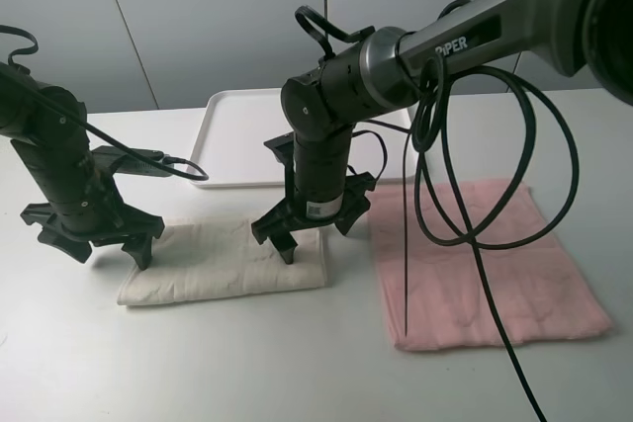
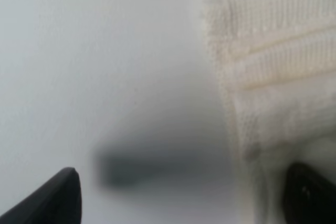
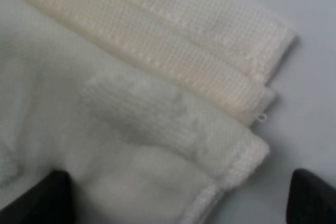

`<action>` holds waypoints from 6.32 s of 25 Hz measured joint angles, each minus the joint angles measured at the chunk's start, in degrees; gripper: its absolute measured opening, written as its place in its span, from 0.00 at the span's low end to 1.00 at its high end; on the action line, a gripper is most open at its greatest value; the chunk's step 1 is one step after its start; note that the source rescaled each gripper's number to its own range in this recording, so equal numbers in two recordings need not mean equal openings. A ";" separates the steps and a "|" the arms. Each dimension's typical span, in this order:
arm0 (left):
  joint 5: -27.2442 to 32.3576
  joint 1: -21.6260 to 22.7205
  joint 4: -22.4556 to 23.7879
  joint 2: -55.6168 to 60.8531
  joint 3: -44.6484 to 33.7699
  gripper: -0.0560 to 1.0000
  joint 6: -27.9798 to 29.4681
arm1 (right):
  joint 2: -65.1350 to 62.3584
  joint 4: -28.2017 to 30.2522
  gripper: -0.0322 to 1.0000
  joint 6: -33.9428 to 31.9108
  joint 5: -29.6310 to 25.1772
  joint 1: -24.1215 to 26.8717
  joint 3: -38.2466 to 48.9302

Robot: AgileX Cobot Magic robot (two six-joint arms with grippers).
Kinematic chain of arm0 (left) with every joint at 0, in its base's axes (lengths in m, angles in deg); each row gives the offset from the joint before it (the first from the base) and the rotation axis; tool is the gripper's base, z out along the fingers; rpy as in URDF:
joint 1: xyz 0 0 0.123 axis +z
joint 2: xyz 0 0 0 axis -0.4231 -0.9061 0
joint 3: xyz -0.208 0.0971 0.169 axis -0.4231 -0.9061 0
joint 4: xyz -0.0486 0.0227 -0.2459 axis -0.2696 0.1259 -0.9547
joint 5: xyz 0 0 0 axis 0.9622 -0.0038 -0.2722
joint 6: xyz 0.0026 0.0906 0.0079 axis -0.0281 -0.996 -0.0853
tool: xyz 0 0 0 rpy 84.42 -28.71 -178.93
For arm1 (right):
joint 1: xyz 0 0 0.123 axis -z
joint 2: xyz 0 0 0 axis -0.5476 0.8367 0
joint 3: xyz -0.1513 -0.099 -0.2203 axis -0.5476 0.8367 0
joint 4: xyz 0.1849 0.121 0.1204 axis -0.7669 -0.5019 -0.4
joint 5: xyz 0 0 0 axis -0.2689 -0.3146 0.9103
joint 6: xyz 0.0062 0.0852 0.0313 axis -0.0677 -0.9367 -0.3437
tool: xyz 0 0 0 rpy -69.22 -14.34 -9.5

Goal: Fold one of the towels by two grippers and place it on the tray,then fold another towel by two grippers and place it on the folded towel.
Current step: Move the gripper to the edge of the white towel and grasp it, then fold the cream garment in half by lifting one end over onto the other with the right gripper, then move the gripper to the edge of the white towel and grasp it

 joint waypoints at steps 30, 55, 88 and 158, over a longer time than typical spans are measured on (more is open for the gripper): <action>0.72 0.00 0.00 -0.13 0.27 0.99 0.00 | -3.78 3.53 0.10 -0.13 1.80 -4.39 0.00; 0.96 0.00 0.00 -0.22 0.40 0.99 0.00 | -6.58 -28.51 0.10 11.44 4.65 -4.39 0.00; 1.05 0.00 -0.22 -0.22 0.44 0.99 -1.14 | 1.12 -59.71 0.10 26.66 17.45 -5.39 0.00; 23.98 0.00 -5.31 8.20 15.66 0.99 -13.31 | -2.37 -48.97 0.69 31.72 8.71 -0.38 0.00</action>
